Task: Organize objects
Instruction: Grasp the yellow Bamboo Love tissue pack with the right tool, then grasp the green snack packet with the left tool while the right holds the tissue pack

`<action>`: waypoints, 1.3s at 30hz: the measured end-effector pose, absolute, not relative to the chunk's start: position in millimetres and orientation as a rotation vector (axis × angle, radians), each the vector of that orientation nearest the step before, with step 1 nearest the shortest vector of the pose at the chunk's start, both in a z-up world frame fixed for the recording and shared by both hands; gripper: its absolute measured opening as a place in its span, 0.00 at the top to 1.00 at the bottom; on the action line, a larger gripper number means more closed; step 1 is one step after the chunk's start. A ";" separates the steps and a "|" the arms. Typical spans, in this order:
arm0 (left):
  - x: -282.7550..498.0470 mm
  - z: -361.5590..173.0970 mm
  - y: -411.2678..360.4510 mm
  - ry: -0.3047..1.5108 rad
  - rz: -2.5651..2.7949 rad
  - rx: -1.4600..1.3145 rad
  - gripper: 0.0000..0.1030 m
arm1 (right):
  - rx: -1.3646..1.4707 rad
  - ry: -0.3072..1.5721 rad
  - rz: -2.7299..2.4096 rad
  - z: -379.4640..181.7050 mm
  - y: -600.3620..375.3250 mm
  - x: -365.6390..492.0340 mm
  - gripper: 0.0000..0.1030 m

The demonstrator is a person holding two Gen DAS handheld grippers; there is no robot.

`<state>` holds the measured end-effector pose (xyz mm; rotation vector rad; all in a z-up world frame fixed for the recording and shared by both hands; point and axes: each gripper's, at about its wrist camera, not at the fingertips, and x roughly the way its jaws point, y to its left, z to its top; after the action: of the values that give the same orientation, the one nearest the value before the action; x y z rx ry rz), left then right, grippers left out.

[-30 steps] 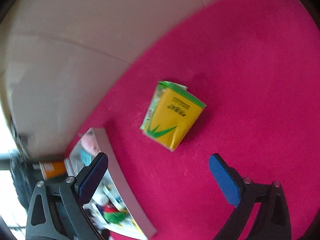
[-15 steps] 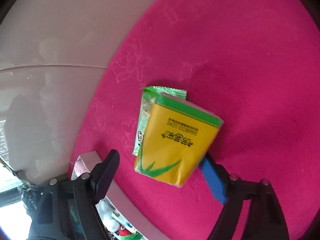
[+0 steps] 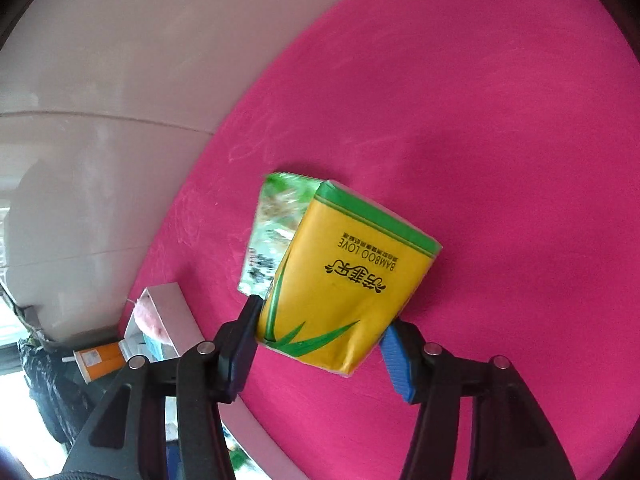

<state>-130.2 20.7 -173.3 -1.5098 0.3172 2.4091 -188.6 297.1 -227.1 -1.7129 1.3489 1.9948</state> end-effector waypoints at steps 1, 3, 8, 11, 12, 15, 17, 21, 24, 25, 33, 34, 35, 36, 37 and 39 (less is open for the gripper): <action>-134.8 -175.4 30.5 0.325 2.383 -1.498 0.10 | -1.710 1.336 2.009 -224.5 300.8 -182.3 0.42; -143.9 -180.7 55.7 0.344 2.320 -1.469 0.10 | -1.707 1.285 2.049 -217.6 306.5 -170.4 0.42; -163.1 -195.0 117.0 0.430 2.213 -1.355 0.09 | -1.671 1.079 2.214 -189.3 324.6 -150.6 0.42; -175.1 -212.5 150.7 0.492 2.158 -1.332 0.09 | -1.639 1.016 2.283 -182.6 352.3 -134.4 0.42; -178.7 -218.2 159.1 0.505 2.144 -1.330 0.09 | -1.630 1.003 2.301 -179.0 359.2 -130.1 0.42; -189.4 -232.5 177.4 0.497 2.104 -1.330 0.09 | -1.610 0.983 2.329 -171.4 377.1 -121.2 0.41; -194.4 -240.1 186.9 0.519 2.086 -1.320 0.09 | -1.609 0.988 2.330 -170.9 383.4 -114.4 0.41; -199.2 -248.4 202.9 0.556 2.051 -1.295 0.09 | -1.609 1.013 2.312 -174.4 401.1 -100.8 0.41; -202.3 -251.6 211.6 0.579 2.033 -1.265 0.09 | -1.603 1.033 2.301 -180.1 409.7 -100.1 0.41; -204.2 -251.7 212.9 0.571 2.031 -1.256 0.09 | -1.601 1.041 2.298 -181.9 412.1 -100.3 0.41; -205.5 -252.5 206.1 0.569 2.009 -1.210 0.06 | -1.606 1.085 2.329 -183.0 408.3 -99.6 0.41; -205.2 -252.8 203.9 0.575 2.000 -1.212 0.04 | -1.606 1.089 2.335 -180.8 410.9 -96.4 0.41; -205.2 -253.0 202.7 0.579 1.993 -1.215 0.03 | -1.606 1.093 2.340 -179.3 411.2 -95.8 0.41; -205.1 -252.8 200.1 0.587 1.981 -1.223 0.03 | -1.606 1.096 2.342 -174.6 415.3 -92.7 0.41; -205.5 -252.6 197.8 0.591 1.972 -1.230 0.03 | -1.607 1.098 2.346 -173.4 415.1 -92.0 0.41; -206.1 -252.0 193.3 0.598 1.958 -1.238 0.03 | -1.610 1.099 2.350 -172.3 413.1 -92.0 0.41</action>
<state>-206.1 193.3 -252.0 -1.2375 0.5980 1.9577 -92.0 413.1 -172.3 -1.6096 1.0986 2.3500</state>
